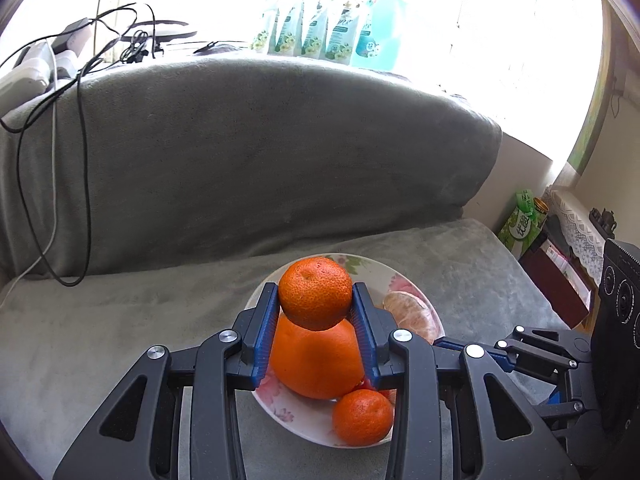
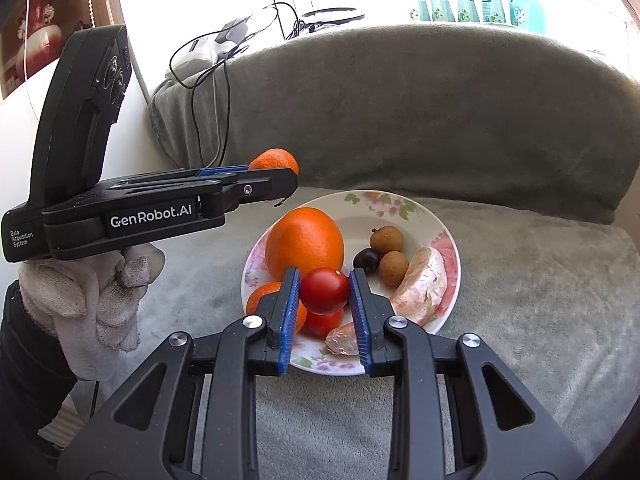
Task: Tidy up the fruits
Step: 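Carry the mandarin and cherry tomato above the plate with both grippers, then open both grippers to release mandarin and tomato onto the plate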
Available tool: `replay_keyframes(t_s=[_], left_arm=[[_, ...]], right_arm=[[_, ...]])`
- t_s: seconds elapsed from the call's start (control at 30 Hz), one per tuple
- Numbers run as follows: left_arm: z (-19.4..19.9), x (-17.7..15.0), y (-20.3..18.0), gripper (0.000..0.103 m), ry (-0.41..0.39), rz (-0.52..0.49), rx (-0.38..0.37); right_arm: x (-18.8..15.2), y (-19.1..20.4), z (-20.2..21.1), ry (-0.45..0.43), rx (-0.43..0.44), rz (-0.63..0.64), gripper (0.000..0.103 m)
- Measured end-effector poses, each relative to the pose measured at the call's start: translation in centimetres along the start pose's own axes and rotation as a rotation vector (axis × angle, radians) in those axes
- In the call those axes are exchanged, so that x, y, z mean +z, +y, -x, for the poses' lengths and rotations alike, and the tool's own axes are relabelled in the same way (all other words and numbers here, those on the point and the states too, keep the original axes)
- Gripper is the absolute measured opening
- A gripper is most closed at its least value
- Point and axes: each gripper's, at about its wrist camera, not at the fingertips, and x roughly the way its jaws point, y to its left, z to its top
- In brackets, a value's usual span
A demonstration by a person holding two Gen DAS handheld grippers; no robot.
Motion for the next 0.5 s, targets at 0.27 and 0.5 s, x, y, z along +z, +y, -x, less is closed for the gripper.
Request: replay_keyframes(t_s=[0.27,0.5], left_arm=[[-1.1,0.6,-0.7,0.035,0.017,-0.02,-0.014],[-1.9,1.0,-1.0,0.035,0.026,-0.027,-0.023]], right_arm=[[0.0,-0.2,-0.6,0.007,-0.005,0.011,0.027],[0.2,-0.6,-1.0,0.011,-0.011,0.013,0.027]])
